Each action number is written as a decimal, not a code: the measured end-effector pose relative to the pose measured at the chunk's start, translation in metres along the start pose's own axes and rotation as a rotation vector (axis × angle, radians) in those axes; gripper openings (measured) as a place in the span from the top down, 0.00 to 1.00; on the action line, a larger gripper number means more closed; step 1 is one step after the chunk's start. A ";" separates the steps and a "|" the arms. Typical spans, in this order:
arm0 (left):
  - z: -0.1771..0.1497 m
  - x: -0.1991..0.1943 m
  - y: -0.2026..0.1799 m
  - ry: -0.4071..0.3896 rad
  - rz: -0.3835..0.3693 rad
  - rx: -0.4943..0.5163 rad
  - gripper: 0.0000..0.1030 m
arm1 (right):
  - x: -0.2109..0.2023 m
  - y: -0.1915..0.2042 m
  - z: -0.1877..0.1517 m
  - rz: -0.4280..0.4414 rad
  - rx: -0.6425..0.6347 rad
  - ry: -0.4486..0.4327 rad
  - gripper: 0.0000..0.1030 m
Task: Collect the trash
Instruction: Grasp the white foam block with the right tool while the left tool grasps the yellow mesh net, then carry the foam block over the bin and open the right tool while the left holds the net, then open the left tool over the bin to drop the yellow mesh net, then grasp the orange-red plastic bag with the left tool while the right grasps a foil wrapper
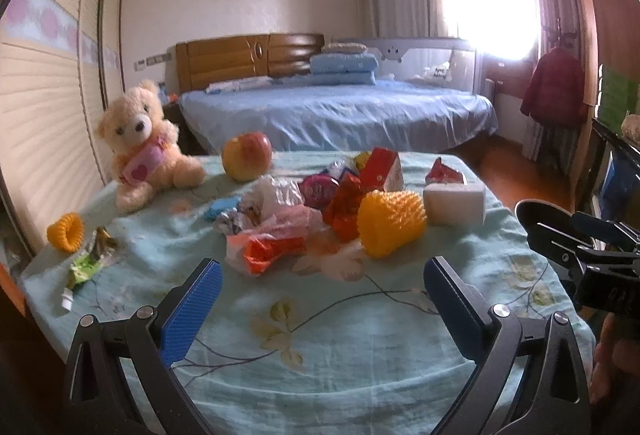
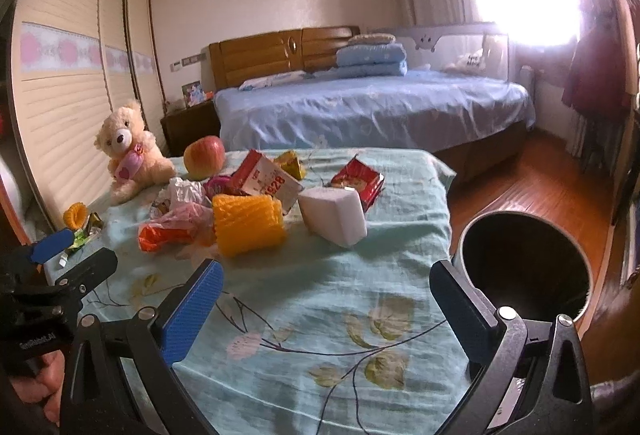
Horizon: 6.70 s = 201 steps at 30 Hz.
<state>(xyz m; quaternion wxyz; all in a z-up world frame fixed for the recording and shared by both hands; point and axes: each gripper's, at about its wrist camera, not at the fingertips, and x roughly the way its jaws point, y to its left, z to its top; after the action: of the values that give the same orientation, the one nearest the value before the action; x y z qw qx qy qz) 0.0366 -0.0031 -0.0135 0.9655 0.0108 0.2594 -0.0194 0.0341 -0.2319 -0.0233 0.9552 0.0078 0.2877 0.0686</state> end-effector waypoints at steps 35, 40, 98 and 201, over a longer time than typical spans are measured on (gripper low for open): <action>0.041 0.154 -0.034 0.263 -0.194 0.024 0.80 | 0.131 -0.030 0.035 0.178 0.036 0.314 0.65; 0.037 0.139 -0.037 0.232 -0.196 0.046 0.85 | 0.112 -0.029 0.029 0.173 0.046 0.294 0.67; 0.058 0.163 -0.213 0.246 -0.431 0.259 0.87 | 0.013 -0.203 -0.005 -0.241 0.271 0.239 0.66; 0.008 0.068 0.052 0.345 -0.078 -0.266 0.50 | 0.195 0.076 0.038 0.281 0.033 0.376 0.69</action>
<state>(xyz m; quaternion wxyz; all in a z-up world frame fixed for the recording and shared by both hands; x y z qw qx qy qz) 0.1017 0.0468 -0.0395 0.8983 -0.1234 0.4212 -0.0203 0.2060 -0.1297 -0.0941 0.8656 0.0502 0.4579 0.1964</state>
